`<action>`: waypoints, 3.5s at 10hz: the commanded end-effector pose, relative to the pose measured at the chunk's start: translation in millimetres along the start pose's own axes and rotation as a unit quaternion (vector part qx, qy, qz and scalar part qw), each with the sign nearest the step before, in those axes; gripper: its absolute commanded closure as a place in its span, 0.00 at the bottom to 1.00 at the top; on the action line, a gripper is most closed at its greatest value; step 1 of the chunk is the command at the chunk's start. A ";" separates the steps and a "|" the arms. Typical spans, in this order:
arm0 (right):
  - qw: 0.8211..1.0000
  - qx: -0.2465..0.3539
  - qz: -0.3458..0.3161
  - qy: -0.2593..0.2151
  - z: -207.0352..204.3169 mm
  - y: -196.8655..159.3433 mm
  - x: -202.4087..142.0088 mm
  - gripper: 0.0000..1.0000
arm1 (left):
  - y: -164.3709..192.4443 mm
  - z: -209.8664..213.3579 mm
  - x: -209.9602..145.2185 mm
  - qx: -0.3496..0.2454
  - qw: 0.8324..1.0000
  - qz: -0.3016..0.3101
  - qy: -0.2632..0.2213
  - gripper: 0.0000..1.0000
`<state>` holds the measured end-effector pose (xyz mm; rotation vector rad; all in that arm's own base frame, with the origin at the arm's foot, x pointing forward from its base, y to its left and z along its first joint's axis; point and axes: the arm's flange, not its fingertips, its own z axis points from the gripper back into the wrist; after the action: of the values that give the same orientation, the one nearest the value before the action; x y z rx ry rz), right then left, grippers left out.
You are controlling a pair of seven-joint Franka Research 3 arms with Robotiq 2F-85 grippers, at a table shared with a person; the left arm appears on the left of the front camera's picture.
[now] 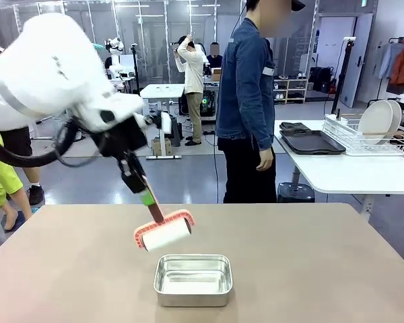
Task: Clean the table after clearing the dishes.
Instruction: Place the Lint Roller back on top of the Airtight Container.
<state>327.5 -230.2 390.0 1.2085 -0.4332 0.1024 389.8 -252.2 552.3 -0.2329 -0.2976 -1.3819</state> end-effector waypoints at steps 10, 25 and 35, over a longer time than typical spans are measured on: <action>1.000 -0.003 0.004 -0.008 -1.2 2.2 -1.3 0.00 | 0.8 -113.4 75.7 0.037 0.990 -0.078 0.113 0.78; 1.000 -0.003 0.004 -0.008 -1.2 2.2 -1.3 0.00 | 22.3 -123.4 70.3 0.003 0.990 -0.055 0.129 0.04; 1.000 -0.003 0.004 -0.008 -1.2 2.2 -1.3 0.00 | 22.6 -140.3 78.0 0.011 0.986 -0.072 0.147 0.04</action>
<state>327.4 -230.3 390.1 1.2083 -0.4337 0.1023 434.5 -367.3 447.0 0.0135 -0.0847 -1.5332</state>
